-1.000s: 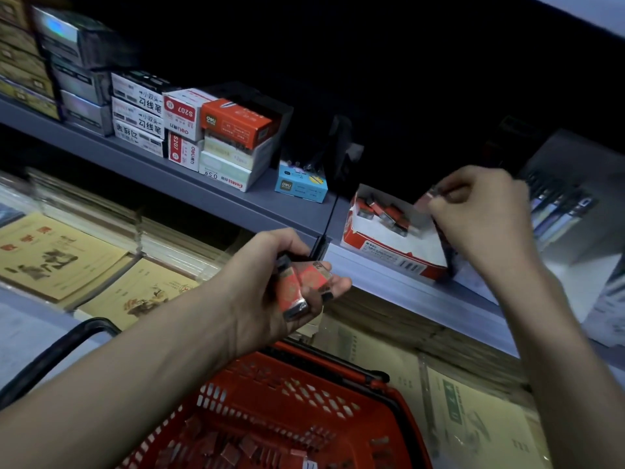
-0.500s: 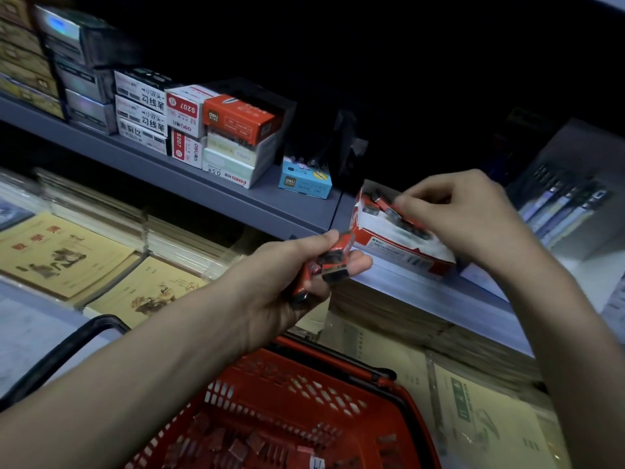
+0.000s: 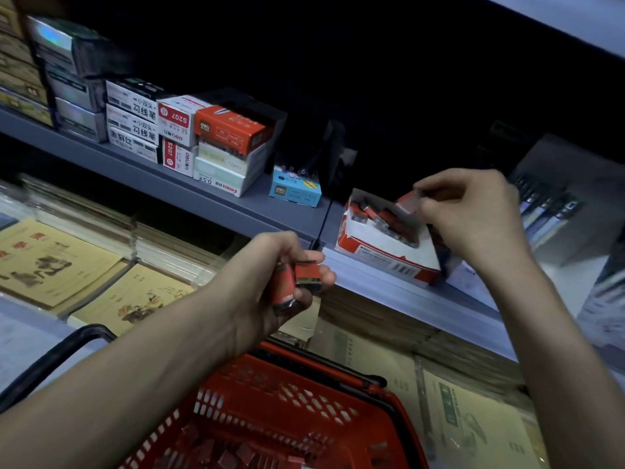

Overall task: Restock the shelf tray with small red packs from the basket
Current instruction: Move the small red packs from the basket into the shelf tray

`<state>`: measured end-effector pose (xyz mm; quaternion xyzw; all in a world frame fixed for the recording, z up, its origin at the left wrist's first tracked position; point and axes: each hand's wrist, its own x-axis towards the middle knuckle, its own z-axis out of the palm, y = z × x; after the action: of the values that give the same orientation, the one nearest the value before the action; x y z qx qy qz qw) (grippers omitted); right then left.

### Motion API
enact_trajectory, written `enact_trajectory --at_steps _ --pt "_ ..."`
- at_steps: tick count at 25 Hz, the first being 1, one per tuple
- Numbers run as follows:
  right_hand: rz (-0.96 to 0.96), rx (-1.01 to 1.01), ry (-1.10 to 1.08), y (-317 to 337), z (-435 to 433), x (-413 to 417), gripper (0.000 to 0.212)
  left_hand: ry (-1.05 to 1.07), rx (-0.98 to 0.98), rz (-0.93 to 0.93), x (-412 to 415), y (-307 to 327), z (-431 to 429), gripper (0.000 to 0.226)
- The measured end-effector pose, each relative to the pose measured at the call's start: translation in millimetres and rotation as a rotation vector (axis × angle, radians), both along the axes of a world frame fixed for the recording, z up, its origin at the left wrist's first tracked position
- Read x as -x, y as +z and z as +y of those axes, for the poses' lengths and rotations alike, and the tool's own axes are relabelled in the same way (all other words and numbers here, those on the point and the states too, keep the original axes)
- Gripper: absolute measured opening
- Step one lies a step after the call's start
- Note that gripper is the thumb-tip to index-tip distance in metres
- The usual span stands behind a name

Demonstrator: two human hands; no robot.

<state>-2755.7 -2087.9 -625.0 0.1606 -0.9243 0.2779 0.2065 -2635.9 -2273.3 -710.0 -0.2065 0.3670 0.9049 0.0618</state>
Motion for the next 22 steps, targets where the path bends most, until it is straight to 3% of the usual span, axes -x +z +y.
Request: enact_trajectory --at_steps 3,5,8,11,14,19,22 --pt "0.136 -0.114 0.009 -14.7 11.1 25.0 0.025 0.031 -0.062 -0.022 -1.9 -2.6 -1.9 0.036" --pt "0.064 -0.207 0.058 -25.7 14.4 32.9 0.023 0.017 -0.1 -0.03 -0.6 -4.8 -1.3 0.035" --pt "-0.021 -0.363 0.037 -33.5 21.4 36.8 0.038 -0.016 -0.12 -0.042 0.2 -7.2 0.6 0.032" --pt "-0.002 -0.355 0.026 -24.4 19.2 27.3 0.034 -0.045 -0.098 -0.046 0.6 -8.5 2.0 0.029" --pt "-0.035 -0.215 0.1 -10.9 0.9 2.2 0.022 -0.062 -0.12 -0.047 2.1 -8.5 4.1 0.026" --pt "-0.582 0.007 0.379 -4.6 -38.0 -47.2 0.008 -0.034 -0.187 0.021 2.4 -3.8 1.4 0.027" --pt "-0.696 0.007 0.421 -9.8 -44.6 -53.1 0.018 -0.033 -0.188 0.07 -2.2 2.4 0.3 0.026"
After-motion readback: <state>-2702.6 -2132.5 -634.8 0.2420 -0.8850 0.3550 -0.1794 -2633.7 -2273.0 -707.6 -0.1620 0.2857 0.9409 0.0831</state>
